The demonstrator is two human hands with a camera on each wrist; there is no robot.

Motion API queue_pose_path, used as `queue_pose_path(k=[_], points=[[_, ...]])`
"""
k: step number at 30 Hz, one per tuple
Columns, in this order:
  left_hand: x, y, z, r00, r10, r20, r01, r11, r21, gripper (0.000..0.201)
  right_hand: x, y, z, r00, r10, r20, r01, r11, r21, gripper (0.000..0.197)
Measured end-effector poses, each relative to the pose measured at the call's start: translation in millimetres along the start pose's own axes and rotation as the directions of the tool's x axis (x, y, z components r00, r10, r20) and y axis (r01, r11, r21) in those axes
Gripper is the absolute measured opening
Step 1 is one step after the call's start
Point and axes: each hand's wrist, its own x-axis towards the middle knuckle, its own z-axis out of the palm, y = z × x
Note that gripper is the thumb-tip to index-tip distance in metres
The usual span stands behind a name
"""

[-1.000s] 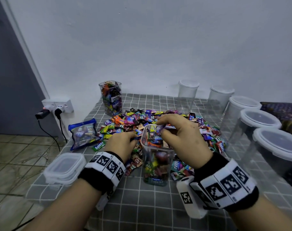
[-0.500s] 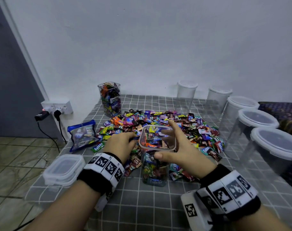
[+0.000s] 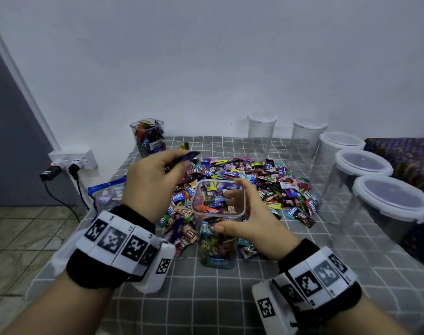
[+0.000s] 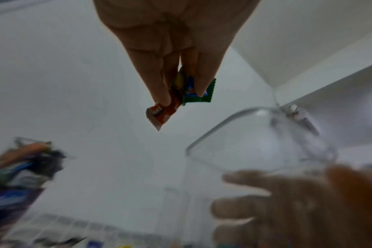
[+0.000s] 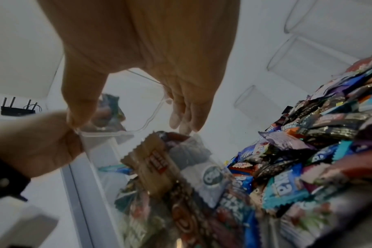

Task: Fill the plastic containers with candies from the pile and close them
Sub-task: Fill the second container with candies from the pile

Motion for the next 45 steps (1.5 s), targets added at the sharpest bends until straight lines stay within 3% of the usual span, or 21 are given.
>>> queue_pose_path(k=[7,16,22,26,29,33,35,37,39,41,43,45], points=[[-10,32,9,0.973,0.131,0.190,-0.124,0.991,-0.048,0.016,0,1,1,1.000,-0.010,-0.005,0.011,1.000,0.026,0.097],[-19,25,20,0.924,0.068,0.377,-0.111,0.990,0.092,0.017,1,9,1,0.999,-0.028,-0.022,0.029,0.999,0.032,0.091],[-18,25,20,0.924,0.085,0.373,-0.149,0.978,0.146,0.017,1,9,2,0.999,-0.047,-0.023,0.047,0.998,0.037,0.096],[-17,25,20,0.923,0.054,0.381,-0.104,0.988,0.111,0.018,3,11,4,0.999,-0.044,-0.019,0.045,0.996,0.071,0.103],[-18,23,17,0.920,0.092,0.382,-0.100,0.995,0.000,0.020,3,9,1,1.000,-0.024,-0.015,0.024,1.000,0.004,0.108],[-19,14,5,0.952,0.088,0.293,-0.030,0.980,-0.198,0.023,0,5,-9,0.998,-0.028,0.062,0.036,0.990,-0.135,0.124],[-16,6,-5,0.967,0.039,0.252,0.017,0.976,-0.215,0.019,-4,5,-20,0.996,-0.031,0.089,0.056,0.956,-0.288,0.128],[-10,-6,-15,0.962,-0.031,0.271,0.069,0.989,-0.130,0.014,-6,5,-41,0.993,0.049,0.110,0.002,0.908,-0.419,0.118],[-6,-21,-23,0.922,-0.111,0.370,0.095,0.994,0.062,0.012,-5,6,-64,0.973,0.182,0.140,-0.077,0.831,-0.551,0.073],[-6,-36,-26,0.824,-0.220,0.523,0.068,0.953,0.294,0.013,-3,8,-79,0.940,0.305,0.151,-0.121,0.712,-0.691,0.032],[-8,-48,-22,0.689,-0.337,0.642,-0.017,0.878,0.478,0.017,-3,12,-80,0.873,0.456,0.176,-0.158,0.605,-0.781,0.018],[-12,-57,-15,0.537,-0.471,0.700,-0.025,0.821,0.571,0.030,-5,15,-73,0.780,0.593,0.199,-0.195,0.533,-0.824,0.012]])
